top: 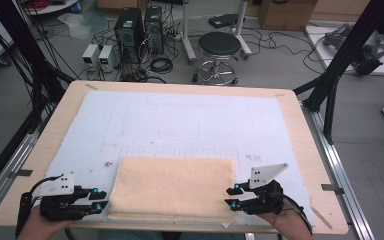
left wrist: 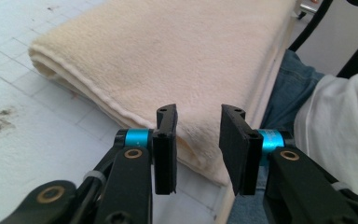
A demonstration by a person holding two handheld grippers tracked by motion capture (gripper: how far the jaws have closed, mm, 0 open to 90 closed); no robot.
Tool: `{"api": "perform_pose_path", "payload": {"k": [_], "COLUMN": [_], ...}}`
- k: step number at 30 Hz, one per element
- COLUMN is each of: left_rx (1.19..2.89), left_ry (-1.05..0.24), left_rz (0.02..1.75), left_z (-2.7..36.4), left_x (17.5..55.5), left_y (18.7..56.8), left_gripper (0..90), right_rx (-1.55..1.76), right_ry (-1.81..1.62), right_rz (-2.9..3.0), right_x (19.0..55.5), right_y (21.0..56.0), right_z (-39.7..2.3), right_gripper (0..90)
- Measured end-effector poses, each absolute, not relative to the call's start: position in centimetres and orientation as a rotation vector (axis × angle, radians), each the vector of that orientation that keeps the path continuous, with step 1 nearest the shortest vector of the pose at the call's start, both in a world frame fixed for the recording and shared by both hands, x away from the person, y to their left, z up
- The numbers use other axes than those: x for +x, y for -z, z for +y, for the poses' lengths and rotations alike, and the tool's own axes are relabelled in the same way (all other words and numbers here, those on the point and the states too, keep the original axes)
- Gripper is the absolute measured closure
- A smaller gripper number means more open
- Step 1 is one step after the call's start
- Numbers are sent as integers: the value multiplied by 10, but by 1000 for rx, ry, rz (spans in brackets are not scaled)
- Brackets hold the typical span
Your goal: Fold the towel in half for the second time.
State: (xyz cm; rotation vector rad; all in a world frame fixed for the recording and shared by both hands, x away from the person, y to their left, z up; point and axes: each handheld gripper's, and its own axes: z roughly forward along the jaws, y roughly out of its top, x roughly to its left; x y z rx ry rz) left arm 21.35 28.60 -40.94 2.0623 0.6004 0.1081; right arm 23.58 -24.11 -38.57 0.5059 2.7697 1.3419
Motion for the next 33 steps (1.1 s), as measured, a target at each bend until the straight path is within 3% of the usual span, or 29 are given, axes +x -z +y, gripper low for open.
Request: {"api": "perform_pose_path", "payload": {"k": [6,20,27,33], "left_rx": [2076,2055,2085,2035], "left_ry": [-141,-227,-231,-282], "left_rz": [616,725,709,814], "left_z": [274,246,241,248], "left_x": [233,294,299,317], "left_y": [411,412,416,418], "left_gripper": [618,539,527,481], "right_rx": [543,687,670,751], "right_ry": [-1283,-1159,-1122,-1118], "right_rz": [2741,2680,2689,2646], "right_x": [250,312,316,328], "right_y": [388,403,406,410], "right_z": [-235,-223,-219,-226], "right_gripper": [556,501,493,460]}}
